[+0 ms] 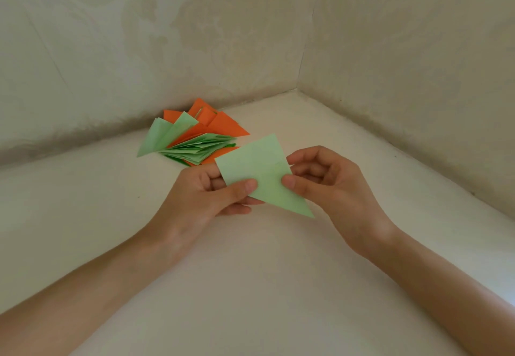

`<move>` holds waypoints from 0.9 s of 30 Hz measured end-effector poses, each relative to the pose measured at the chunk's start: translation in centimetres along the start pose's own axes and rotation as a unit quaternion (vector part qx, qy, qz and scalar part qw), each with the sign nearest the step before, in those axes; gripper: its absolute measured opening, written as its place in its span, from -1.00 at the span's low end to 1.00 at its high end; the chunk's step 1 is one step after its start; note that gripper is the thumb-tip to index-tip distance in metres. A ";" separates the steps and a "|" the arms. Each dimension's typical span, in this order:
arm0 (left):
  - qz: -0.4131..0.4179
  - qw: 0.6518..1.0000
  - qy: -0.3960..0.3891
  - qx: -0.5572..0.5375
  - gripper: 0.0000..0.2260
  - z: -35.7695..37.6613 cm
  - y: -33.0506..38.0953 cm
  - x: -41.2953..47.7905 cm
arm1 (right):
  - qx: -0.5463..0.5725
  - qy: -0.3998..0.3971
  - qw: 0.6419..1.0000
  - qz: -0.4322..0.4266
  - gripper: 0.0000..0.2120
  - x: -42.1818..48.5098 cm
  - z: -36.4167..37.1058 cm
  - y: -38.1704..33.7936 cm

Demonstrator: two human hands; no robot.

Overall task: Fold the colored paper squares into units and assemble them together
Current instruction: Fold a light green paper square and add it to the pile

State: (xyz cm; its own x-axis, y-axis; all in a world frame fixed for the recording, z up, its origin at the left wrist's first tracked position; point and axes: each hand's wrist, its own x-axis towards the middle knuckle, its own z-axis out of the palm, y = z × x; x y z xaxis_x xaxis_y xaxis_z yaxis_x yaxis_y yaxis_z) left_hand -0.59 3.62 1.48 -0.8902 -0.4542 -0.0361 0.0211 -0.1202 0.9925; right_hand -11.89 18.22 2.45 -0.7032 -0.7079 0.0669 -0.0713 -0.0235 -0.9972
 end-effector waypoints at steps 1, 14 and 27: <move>0.004 1.000 0.005 0.002 -0.72 -0.1 -0.1 0.0 | -0.014 -0.006 1.000 0.014 -0.86 -0.1 0.2 0.0; 0.015 0.998 0.048 -0.044 -0.76 -0.1 0.0 0.1 | -0.050 -0.131 0.989 0.047 -0.74 -0.5 0.5 0.4; -0.003 0.999 0.034 -0.012 -0.78 0.2 0.0 -0.4 | -0.023 -0.040 0.998 0.045 -0.83 -0.6 0.8 0.6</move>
State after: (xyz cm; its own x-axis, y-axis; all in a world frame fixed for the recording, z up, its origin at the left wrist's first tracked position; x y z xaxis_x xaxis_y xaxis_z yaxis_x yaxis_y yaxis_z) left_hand -0.34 4.02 1.55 -0.8576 -0.5119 -0.0501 0.0282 -0.1441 0.9892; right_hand -10.99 18.07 1.83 -0.6494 -0.7599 -0.0284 -0.0434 0.0743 -0.9963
